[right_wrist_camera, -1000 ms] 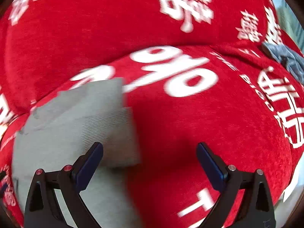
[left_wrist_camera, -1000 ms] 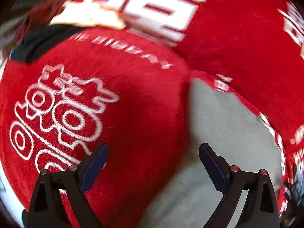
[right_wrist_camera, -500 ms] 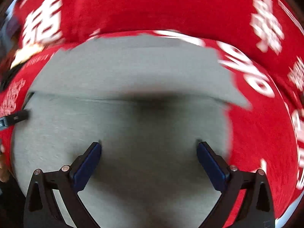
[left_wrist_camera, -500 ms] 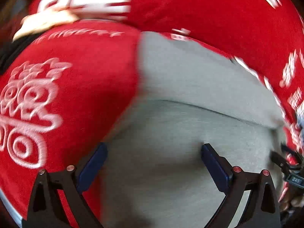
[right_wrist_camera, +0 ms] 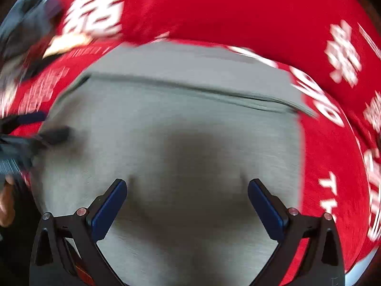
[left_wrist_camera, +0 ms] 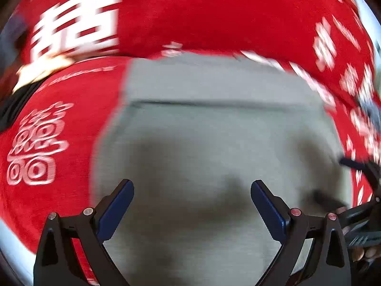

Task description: Fold small clothes

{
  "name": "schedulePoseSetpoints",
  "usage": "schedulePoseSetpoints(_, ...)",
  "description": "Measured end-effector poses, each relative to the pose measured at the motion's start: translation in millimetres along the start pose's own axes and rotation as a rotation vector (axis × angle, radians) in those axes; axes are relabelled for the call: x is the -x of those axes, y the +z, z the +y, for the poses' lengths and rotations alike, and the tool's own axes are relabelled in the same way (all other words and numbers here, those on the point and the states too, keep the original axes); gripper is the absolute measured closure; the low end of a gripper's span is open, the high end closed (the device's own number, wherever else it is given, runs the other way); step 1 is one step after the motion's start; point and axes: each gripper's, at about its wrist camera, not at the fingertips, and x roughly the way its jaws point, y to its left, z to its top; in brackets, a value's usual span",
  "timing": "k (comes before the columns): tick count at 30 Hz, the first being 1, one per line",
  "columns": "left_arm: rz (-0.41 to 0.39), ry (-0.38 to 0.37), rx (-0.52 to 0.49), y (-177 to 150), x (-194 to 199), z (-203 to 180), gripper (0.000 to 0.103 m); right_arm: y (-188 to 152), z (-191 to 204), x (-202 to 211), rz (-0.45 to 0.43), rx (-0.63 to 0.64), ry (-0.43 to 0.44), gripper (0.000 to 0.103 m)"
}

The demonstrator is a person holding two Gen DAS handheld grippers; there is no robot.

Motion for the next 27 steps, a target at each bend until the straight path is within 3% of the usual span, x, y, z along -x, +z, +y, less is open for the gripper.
schedulePoseSetpoints(2,0.038,0.035,-0.029,-7.5,-18.7,-19.8,0.0,-6.3,15.2,-11.9,0.017,0.073,-0.01,0.001)
schedulePoseSetpoints(3,-0.024,0.048,-0.023,-13.3,-14.0,-18.3,0.0,-10.3,12.8,-9.1,-0.02,0.078,-0.008,0.001)
schedulePoseSetpoints(4,-0.024,0.045,-0.026,-18.3,-12.0,-14.8,0.0,-16.4,5.0,-7.1,-0.02,0.072,0.008,0.001)
schedulePoseSetpoints(10,0.053,-0.005,0.059,-46.8,1.3,39.9,0.0,-46.5,-47.8,7.8,0.001,-0.013,-0.017,0.001)
schedulePoseSetpoints(12,0.093,0.027,0.097,-60.5,2.9,54.1,0.0,-62.1,-56.6,19.2,0.0,-0.031,-0.023,0.001)
schedulePoseSetpoints(14,0.121,0.041,0.177,-72.0,9.0,77.5,0.0,-72.1,-59.7,24.6,0.037,-0.022,-0.114,0.001)
schedulePoseSetpoints(16,0.113,0.074,0.193,-78.2,15.6,83.1,0.0,-75.9,-54.4,33.6,0.03,-0.004,-0.146,0.001)
schedulePoseSetpoints(19,0.09,0.054,0.11,-76.7,23.6,58.7,0.0,-73.9,-22.6,48.3,-0.032,0.077,-0.125,0.001)
schedulePoseSetpoints(23,0.078,-0.014,-0.065,-71.9,14.4,-14.4,0.0,-74.5,48.0,42.9,-0.062,0.296,-0.045,0.001)
schedulePoseSetpoints(26,0.112,0.03,-0.144,-73.6,-9.6,-49.3,0.0,-89.3,78.0,24.0,-0.036,0.456,-0.109,0.001)
schedulePoseSetpoints(27,0.084,0.049,-0.155,-76.3,-10.5,-52.6,0.0,-93.8,78.3,18.6,-0.016,0.477,-0.121,0.001)
